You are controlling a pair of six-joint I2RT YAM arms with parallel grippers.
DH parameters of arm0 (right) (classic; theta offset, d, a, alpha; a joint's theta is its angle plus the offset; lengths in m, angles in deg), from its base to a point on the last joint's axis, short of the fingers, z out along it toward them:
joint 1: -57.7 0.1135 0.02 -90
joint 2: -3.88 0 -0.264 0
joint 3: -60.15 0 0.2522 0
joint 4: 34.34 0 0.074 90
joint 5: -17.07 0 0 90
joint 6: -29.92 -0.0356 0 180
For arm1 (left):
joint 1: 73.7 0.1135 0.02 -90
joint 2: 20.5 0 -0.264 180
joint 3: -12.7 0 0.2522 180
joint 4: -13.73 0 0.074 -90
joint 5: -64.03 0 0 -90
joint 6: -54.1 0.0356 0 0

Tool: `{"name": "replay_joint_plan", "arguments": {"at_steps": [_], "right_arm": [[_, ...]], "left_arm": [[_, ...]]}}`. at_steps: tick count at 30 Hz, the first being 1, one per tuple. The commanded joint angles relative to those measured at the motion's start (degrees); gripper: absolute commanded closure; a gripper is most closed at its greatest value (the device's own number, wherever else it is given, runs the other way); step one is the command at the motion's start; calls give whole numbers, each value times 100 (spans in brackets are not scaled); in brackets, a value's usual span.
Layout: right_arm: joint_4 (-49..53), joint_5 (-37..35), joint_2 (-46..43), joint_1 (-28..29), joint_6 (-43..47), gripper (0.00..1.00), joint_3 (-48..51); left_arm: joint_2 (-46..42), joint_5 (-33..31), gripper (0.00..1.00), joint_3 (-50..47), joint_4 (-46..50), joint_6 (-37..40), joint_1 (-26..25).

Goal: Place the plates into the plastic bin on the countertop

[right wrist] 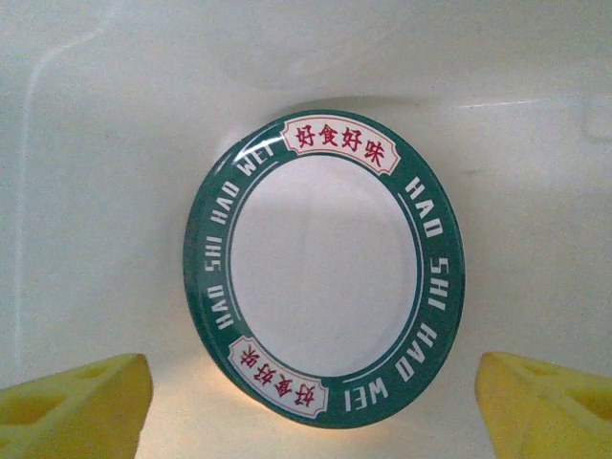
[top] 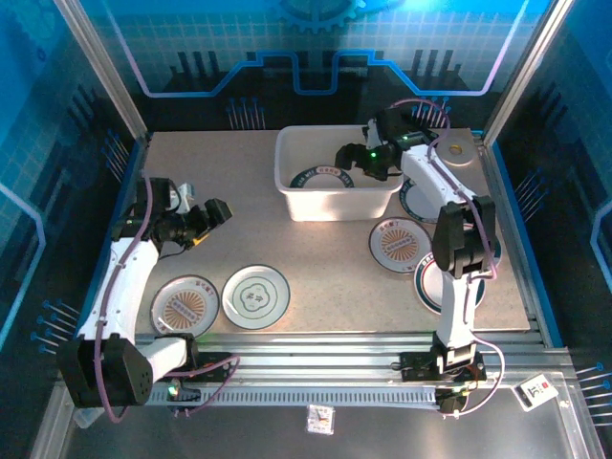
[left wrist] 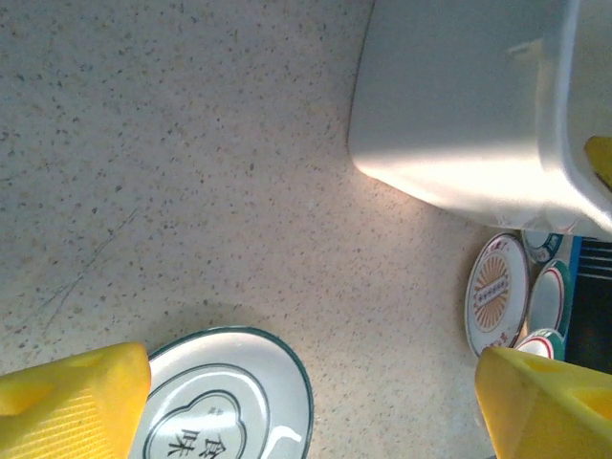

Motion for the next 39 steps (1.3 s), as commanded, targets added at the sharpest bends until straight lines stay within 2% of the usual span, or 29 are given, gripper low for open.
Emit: {"name": "replay_joint_plan", "arguments": {"at_steps": [1, 6, 12, 19, 25, 29, 32, 34, 39], "right_arm": [[-19, -148, -331, 57, 120, 7, 223], [-53, -235, -919, 49, 261, 6, 520], [-241, -158, -1951, 84, 319, 6, 1330], [-337, 62, -2955, 333, 510, 7, 2431], [-367, 571, -3457, 797, 968, 12, 2980], [-460, 738, -3489, 1230, 1162, 16, 3337], [-655, 895, -3305, 1418, 1088, 22, 3567], [-715, 932, -3128, 1617, 1086, 26, 3569], [-409, 853, -2629, 2150, 1091, 29, 3244]], "left_arm": [[47, -99, 11, -142, 401, 305, 55], [234, -134, 11, -338, 564, 420, 46], [480, -382, 13, -557, 600, 560, -61], [772, -758, 16, -605, 690, 435, -797], [951, -924, 16, -810, 484, 269, -964], [1044, -887, 18, -856, 351, 202, -1051], [1036, -878, 20, -884, 313, 158, -1114], [967, -909, 19, -916, 269, 87, -1114], [687, -904, 19, -920, 34, -79, -1105]]}}
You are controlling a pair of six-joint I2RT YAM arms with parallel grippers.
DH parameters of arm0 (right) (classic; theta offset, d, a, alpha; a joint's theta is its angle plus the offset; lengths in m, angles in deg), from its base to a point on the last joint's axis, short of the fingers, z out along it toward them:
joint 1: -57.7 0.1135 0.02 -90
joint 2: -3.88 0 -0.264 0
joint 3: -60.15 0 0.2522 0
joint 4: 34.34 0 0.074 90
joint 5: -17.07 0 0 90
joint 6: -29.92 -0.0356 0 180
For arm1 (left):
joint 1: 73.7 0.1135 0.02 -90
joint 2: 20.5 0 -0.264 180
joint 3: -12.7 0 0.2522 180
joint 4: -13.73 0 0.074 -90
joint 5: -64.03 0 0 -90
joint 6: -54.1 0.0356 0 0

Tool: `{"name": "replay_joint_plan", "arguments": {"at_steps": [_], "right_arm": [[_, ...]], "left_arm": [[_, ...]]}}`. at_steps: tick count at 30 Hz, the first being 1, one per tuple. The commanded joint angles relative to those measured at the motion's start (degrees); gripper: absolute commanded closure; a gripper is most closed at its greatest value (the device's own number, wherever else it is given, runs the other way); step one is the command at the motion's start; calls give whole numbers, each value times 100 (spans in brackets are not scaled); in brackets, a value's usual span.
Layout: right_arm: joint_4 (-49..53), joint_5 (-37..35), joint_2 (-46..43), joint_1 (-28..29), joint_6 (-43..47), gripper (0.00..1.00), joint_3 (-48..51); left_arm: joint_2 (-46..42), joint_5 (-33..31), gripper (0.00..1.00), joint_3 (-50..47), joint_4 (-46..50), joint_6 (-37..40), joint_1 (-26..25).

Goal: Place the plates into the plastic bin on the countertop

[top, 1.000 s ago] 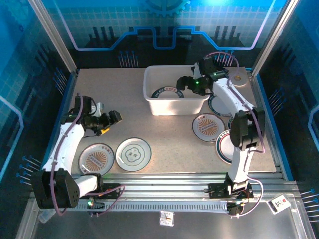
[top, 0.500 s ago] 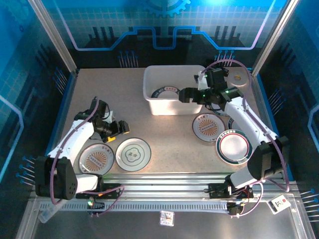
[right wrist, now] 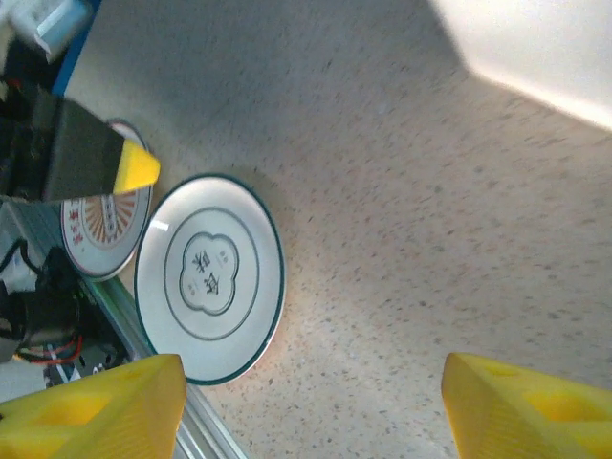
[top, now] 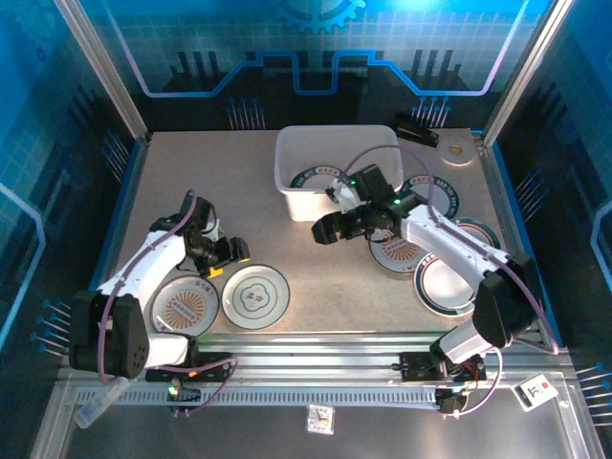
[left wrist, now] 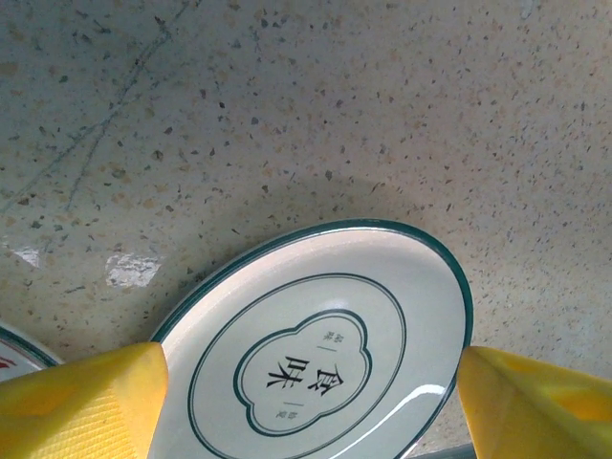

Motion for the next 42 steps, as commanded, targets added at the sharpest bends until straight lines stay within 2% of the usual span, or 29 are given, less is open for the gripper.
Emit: {"name": "replay_joint_plan", "arguments": {"at_steps": [1, 12, 21, 36, 42], "right_arm": [[125, 98, 276, 320, 14, 30, -251], [202, 199, 1350, 776, -115, 32, -693], [271, 217, 2122, 840, -316, 34, -1045], [404, 197, 2501, 838, -375, 36, -1253], [444, 264, 2520, 883, -350, 41, -1302]], "left_arm": [[-290, -93, 19, -18, -158, -234, -24], [-605, 70, 19, 99, -268, -364, 273], [-792, 240, 18, 227, -259, -346, 454], [-840, 301, 18, 102, -380, -390, 462], [-943, 302, 18, 81, -382, -430, 462]]}}
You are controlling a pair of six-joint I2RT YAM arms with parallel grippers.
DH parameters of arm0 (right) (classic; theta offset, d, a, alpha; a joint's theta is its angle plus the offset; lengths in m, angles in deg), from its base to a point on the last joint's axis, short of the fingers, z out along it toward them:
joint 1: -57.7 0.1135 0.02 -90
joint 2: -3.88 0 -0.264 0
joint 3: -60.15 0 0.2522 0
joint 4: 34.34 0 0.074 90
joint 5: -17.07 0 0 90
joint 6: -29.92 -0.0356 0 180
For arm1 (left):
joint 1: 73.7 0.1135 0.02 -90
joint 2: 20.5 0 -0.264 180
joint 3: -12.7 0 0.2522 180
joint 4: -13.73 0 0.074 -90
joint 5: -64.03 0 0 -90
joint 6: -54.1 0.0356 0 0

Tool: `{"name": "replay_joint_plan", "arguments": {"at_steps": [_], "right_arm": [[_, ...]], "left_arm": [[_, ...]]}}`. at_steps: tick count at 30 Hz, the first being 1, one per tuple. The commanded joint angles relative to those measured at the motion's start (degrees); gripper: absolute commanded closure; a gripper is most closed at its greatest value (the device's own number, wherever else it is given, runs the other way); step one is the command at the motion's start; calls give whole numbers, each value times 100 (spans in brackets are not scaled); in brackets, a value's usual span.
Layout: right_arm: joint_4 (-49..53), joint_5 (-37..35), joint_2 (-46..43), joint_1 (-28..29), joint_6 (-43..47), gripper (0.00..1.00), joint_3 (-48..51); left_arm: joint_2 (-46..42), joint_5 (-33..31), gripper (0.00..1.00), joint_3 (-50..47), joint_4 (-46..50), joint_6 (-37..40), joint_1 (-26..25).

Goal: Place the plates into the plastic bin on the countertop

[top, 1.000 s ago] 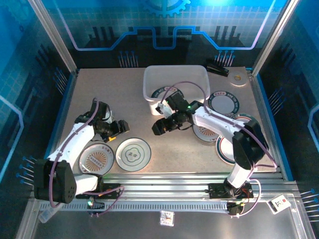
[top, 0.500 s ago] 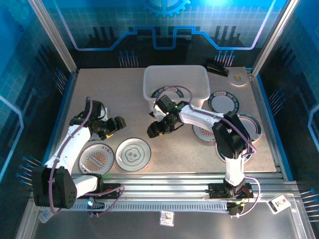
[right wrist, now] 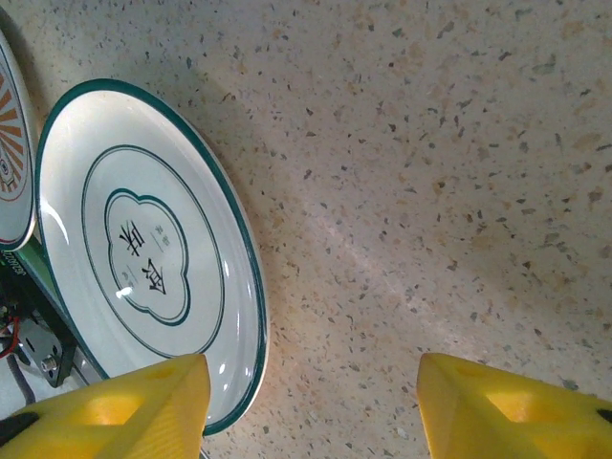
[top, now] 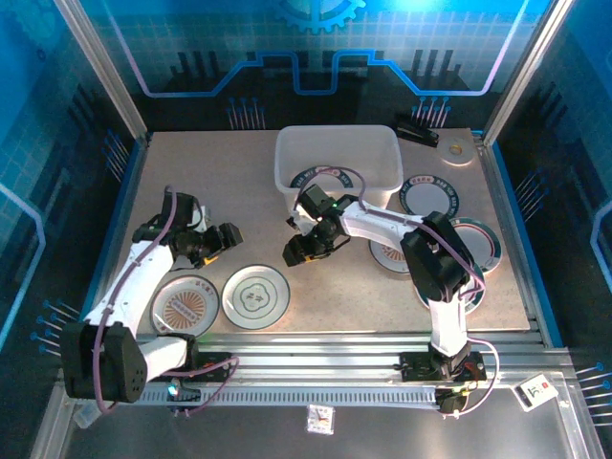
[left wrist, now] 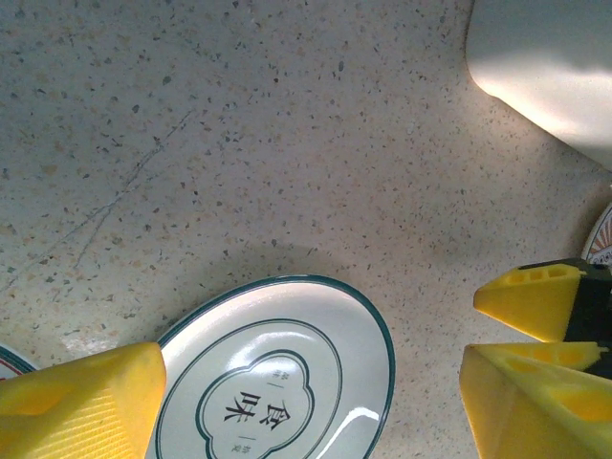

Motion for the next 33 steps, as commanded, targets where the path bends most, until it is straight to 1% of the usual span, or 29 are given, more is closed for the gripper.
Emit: {"name": "replay_joint_plan", "arguments": {"at_steps": [1, 7, 18, 28, 33], "right_arm": [[164, 168, 52, 113, -9, 41, -210], [343, 246, 228, 312, 29, 43, -457], [926, 55, 677, 640, 113, 44, -981], [1230, -8, 979, 698, 114, 51, -1293], [1431, -87, 1133, 740, 134, 52, -1487]], "left_arm": [[-176, 140, 18, 13, -39, -141, 58], [-196, 173, 18, 19, -64, -181, 58], [-198, 210, 18, 11, -117, -166, 58], [-292, 218, 18, -96, -170, -86, 93], [-370, 227, 18, -179, -153, -60, 133]]}}
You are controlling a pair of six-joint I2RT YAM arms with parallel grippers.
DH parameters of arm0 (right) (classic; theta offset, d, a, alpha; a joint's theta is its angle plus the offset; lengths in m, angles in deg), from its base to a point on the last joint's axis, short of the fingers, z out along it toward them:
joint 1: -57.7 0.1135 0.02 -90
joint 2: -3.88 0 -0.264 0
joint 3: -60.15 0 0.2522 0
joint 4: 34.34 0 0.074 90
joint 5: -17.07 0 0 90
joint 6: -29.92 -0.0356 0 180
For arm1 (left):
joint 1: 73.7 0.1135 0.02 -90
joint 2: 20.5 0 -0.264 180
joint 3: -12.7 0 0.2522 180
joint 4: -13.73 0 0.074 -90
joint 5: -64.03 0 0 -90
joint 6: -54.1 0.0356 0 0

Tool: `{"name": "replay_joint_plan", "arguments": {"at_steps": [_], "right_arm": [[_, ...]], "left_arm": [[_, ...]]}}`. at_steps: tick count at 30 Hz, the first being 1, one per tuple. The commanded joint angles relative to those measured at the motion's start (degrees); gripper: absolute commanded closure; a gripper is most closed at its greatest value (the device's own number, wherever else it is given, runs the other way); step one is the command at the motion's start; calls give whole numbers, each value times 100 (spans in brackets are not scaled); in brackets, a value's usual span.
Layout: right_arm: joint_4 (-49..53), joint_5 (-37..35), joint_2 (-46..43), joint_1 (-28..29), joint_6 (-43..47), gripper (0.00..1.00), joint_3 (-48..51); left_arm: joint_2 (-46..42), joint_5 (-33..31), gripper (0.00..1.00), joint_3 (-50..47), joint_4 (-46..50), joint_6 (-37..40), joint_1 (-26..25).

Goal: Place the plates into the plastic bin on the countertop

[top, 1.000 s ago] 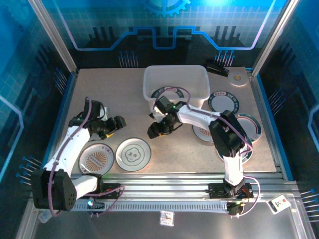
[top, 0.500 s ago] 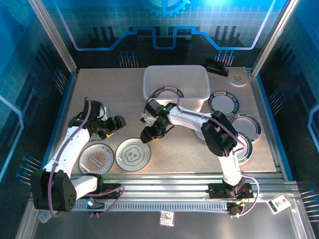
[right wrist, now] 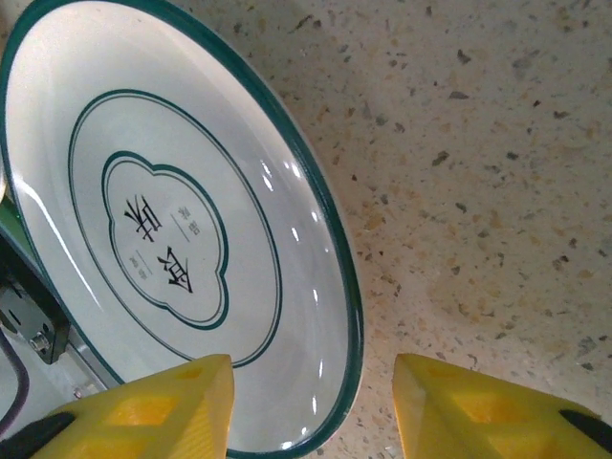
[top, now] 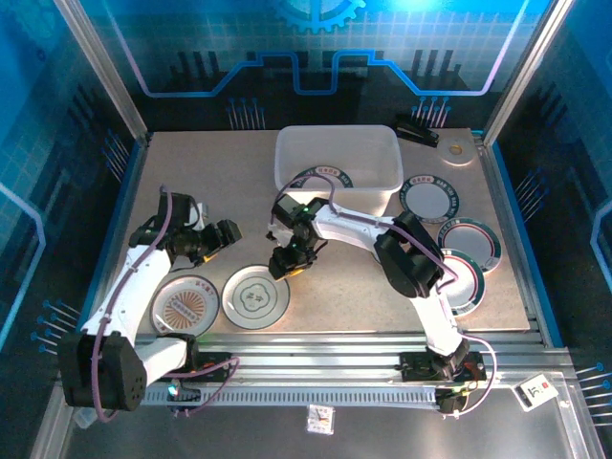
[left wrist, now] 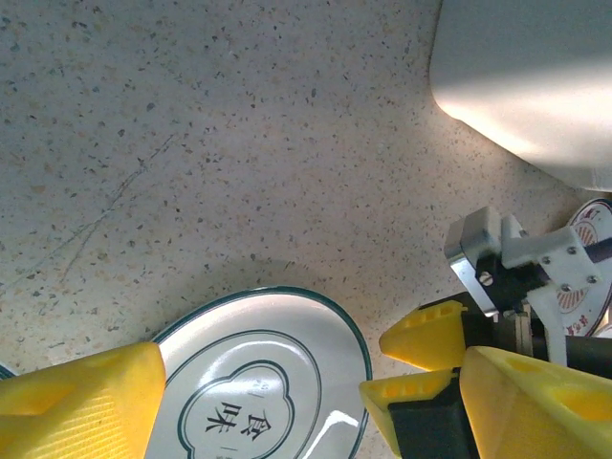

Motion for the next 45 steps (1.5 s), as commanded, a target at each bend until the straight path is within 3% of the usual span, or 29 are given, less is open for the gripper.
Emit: {"name": "replay_joint_plan", "arguments": {"at_steps": [1, 13, 20, 45], "right_arm": [[345, -63, 153, 110, 74, 52, -237], [731, -76, 518, 171, 190, 58, -648], [980, -93, 781, 183, 259, 66, -977], [1060, -321, 770, 284, 296, 80, -1041]], "left_arm": [[-142, 162, 18, -154, 11, 58, 87], [-160, 224, 18, -256, -104, 45, 139], [-151, 241, 18, -363, -191, 25, 157], [-273, 337, 18, -493, -274, 3, 190]]}}
